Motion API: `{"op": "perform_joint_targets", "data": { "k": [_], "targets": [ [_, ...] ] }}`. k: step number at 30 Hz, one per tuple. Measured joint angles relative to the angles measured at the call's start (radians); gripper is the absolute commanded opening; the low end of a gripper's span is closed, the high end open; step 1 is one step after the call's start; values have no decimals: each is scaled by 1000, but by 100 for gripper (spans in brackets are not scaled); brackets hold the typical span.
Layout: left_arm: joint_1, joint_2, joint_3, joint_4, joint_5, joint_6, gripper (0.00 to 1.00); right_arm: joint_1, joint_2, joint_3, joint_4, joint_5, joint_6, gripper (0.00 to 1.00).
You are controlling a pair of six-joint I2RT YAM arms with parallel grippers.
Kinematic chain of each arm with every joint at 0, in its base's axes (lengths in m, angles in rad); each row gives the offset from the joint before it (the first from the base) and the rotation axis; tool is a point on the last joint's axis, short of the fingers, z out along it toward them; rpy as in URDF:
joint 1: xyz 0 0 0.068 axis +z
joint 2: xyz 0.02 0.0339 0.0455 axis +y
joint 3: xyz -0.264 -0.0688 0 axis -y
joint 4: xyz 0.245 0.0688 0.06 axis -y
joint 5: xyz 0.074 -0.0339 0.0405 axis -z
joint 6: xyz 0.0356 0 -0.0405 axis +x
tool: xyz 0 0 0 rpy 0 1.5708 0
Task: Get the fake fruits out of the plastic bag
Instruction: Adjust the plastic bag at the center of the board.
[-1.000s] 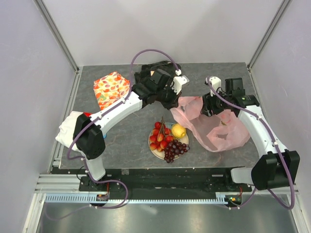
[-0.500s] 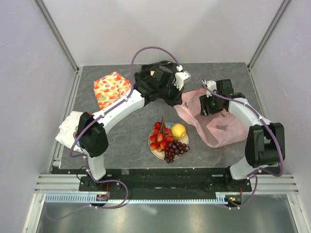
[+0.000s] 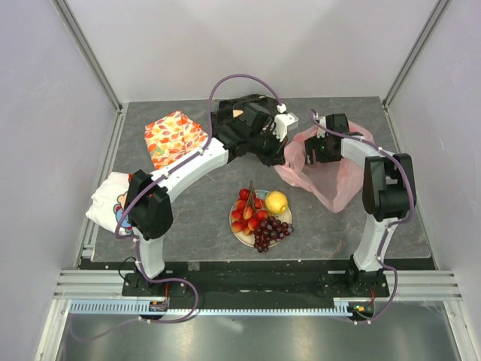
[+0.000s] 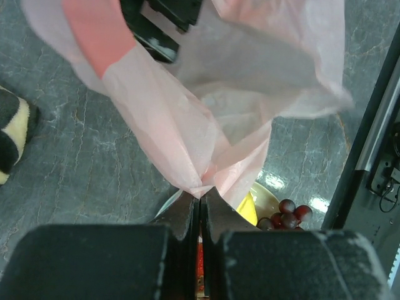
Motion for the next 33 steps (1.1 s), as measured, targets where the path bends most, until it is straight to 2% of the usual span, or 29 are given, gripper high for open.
{"op": "perform_joint_targets", "data": {
  "k": [4, 10, 13, 14, 17, 20, 23, 25, 29, 33],
  "targets": [
    [0, 2, 2, 0, -29, 1, 2, -12, 49, 59, -2, 22, -11, 82],
    [0, 2, 9, 2, -85, 0, 2, -95, -19, 1, -44, -4, -2, 83],
    [0, 3, 20, -1, -84, 1, 37, -125, -124, -81, -79, -57, 15, 83],
    [1, 8, 34, -4, -76, 2, 53, -126, -159, -95, -92, -81, 24, 83],
    [10, 24, 108, -8, -66, 1, 68, -121, -199, -95, -101, -119, 31, 84],
    [34, 29, 209, -5, -47, -16, 75, -113, -208, -83, -127, -126, 16, 84],
    [96, 21, 299, 40, -23, -61, 75, -129, -188, -50, -196, -130, -14, 86],
    [147, 5, 306, 60, -16, -97, 75, -158, -179, -26, -236, -168, -29, 89],
    [254, -8, 259, 81, -16, -187, 73, -199, -183, 40, -294, -305, -26, 98],
    [299, -4, 154, 77, -11, -243, 73, -195, -195, 151, -299, -422, 59, 98]
  ]
}}
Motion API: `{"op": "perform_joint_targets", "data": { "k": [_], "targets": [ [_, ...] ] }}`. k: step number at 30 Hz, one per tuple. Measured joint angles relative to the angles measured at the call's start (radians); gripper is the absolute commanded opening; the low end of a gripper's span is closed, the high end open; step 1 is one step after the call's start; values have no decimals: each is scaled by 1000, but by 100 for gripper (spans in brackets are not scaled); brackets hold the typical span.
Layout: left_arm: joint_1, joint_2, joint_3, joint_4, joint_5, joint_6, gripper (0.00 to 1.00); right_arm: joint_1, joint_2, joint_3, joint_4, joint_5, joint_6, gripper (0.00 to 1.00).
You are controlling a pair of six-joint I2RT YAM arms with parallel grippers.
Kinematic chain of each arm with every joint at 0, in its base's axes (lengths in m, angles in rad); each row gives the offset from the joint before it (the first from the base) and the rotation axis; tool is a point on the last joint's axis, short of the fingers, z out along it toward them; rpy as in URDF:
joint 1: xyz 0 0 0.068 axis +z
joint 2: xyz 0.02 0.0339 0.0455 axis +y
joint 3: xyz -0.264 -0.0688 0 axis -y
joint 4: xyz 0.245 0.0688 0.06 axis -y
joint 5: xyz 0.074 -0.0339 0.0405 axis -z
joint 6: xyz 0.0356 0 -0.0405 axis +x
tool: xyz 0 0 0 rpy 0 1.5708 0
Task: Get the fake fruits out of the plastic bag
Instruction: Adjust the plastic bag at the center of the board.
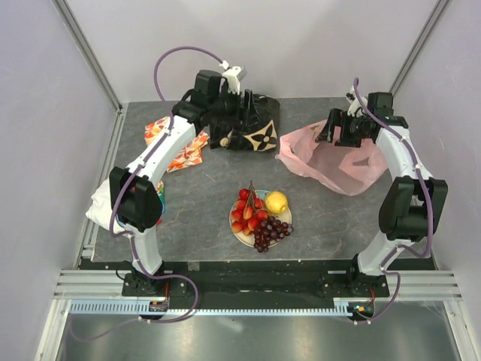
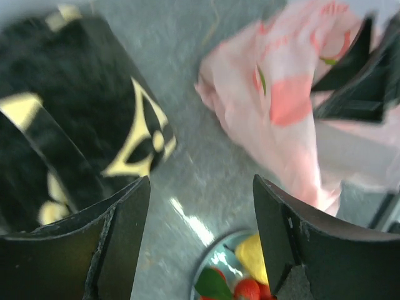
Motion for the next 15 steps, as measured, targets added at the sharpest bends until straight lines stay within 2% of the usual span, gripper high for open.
{"op": "perform_joint_targets", "data": {
  "k": [6, 11, 15],
  "targets": [
    [-13, 17, -100, 3, 94, -89, 72, 12, -1, 26, 80, -39, 235, 98],
    [-17, 16, -154, 13, 135, -124, 72, 40, 166, 61, 117, -29, 362, 98],
    [-17, 7, -203, 17, 137, -124, 72, 108, 286, 132, 126, -7, 424, 98]
  ]
}}
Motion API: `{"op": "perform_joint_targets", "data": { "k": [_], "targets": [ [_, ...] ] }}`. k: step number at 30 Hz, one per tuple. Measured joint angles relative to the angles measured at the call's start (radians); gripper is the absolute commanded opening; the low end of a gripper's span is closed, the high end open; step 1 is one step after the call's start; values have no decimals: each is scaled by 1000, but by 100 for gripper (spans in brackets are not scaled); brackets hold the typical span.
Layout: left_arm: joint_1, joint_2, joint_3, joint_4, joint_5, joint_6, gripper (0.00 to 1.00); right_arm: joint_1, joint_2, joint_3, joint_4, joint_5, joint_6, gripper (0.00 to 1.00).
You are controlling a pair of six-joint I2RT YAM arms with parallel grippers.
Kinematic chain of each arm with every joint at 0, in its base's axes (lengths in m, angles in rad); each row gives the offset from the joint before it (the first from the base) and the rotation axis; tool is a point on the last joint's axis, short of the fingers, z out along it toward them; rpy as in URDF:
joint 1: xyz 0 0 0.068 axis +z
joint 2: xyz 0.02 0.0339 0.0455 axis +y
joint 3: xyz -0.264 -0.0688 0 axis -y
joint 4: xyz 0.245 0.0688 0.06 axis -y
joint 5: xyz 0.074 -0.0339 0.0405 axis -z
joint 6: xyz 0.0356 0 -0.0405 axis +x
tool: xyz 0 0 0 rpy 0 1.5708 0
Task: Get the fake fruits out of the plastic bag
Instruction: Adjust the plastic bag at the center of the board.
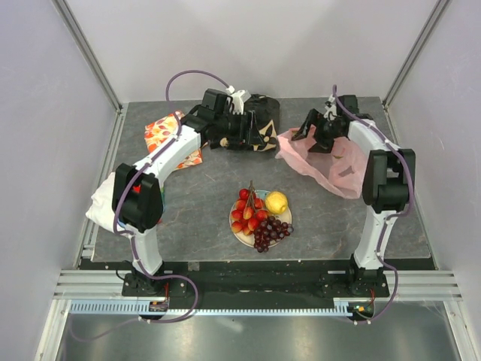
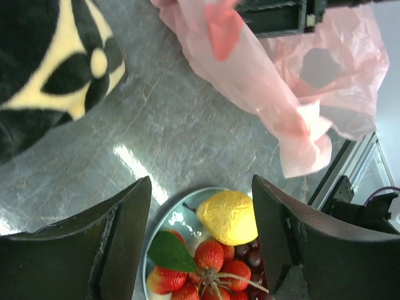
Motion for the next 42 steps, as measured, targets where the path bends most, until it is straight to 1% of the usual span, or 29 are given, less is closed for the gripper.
{"op": "perform_joint_targets", "data": {
  "k": [3, 5, 6, 7, 8, 9, 10, 11, 14, 16, 20, 22, 24, 25, 26, 27, 28, 30, 32, 34, 37, 39, 42],
  "targets": [
    [1, -20, -36, -2, -1, 1, 72, 55, 45, 56, 12, 10, 40, 98],
    [1, -34, -50, -2, -2, 2, 72, 85, 68, 95, 23, 16, 61, 91],
    [1, -42, -54, -2, -3, 4, 72, 94, 80, 106, 32, 16, 67, 84],
    [1, -48, -58, -2, -4, 5, 72, 100, 94, 121, 46, 12, 72, 62],
    [1, -53, -60, -2, -5, 8, 72, 103, 111, 132, 65, 5, 77, 47],
    [1, -58, -62, -3, -6, 10, 72, 102, 132, 138, 90, -16, 78, 22],
    [1, -61, -63, -3, -11, 13, 72, 97, 156, 142, 123, -48, 92, 14],
    [1, -63, -63, -3, -14, 16, 72, 93, 177, 143, 150, -79, 95, 11],
    [1, -64, -63, -5, -25, 32, 71, 82, 227, 143, 216, -175, 132, 10],
    [1, -64, -62, -11, -47, 50, 71, 71, 232, 141, 278, -255, 184, 10],
    [1, -65, -40, -31, -127, 94, 71, 46, 165, 114, 507, -423, 368, 11],
    [5, -70, -21, -36, -180, 128, 71, 34, 88, 93, 612, -489, 464, 10],
    [13, -75, -4, -35, -229, 160, 71, 21, -24, 69, 731, -551, 547, 10],
    [19, -76, 5, -34, -244, 171, 71, 12, -100, 32, 806, -581, 575, 11],
    [25, -76, 13, -34, -261, 179, 71, -8, -203, -34, 881, -626, 602, 11],
    [31, -76, 19, -34, -269, 186, 71, -21, -269, -87, 926, -657, 621, 12],
    [37, -76, 26, -35, -282, 192, 71, -39, -343, -171, 1009, -682, 646, 13],
    [46, -73, 42, -37, -285, 196, 71, -90, -435, -338, 1199, -751, 736, 15],
    [50, -67, 58, -37, -280, 197, 71, -138, -410, -458, 1385, -777, 858, 16],
    [48, -60, 71, -34, -270, 197, 71, -169, -301, -522, 1529, -779, 974, 18],
    [42, -47, 76, -34, -241, 197, 71, -191, -138, -568, 1578, -769, 1084, 18],
    [35, -39, 76, -35, -220, 197, 71, -190, -110, -571, 1577, -769, 1114, 19],
    [19, -22, 76, -36, -185, 197, 71, -188, -121, -554, 1613, -775, 1131, 19]
  ]
}}
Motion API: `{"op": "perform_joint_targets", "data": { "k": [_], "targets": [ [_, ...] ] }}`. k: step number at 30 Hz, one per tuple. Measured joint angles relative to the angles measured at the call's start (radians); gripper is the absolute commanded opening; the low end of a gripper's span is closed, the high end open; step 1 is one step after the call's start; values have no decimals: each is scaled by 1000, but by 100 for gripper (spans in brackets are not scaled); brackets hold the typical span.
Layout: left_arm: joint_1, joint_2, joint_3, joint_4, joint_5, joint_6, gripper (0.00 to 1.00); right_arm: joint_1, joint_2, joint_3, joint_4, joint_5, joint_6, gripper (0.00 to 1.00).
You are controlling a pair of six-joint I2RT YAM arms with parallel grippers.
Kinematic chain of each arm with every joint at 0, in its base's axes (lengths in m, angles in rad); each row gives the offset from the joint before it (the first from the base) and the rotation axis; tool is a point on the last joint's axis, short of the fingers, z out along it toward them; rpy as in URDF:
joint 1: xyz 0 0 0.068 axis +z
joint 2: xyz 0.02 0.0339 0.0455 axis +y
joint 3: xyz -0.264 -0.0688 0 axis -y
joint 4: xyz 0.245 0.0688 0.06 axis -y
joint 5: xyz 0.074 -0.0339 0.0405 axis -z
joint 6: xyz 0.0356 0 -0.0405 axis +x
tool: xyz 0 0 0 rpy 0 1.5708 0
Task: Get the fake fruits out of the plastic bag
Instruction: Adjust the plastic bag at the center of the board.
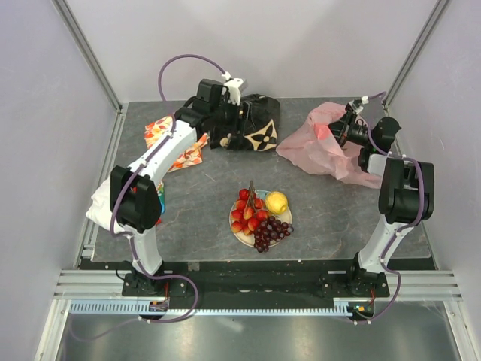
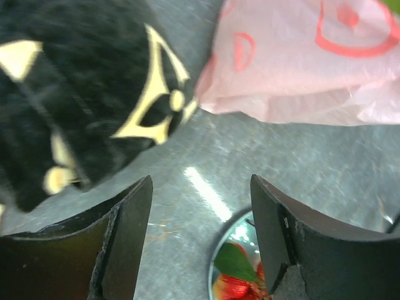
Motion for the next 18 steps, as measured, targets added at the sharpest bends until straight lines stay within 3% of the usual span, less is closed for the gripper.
{"op": "perform_joint_targets", "data": {
  "k": [18],
  "targets": [
    [-124, 269, 105, -21, 122, 35, 73, 0, -102, -7, -87, -39, -44, 19]
  ]
}}
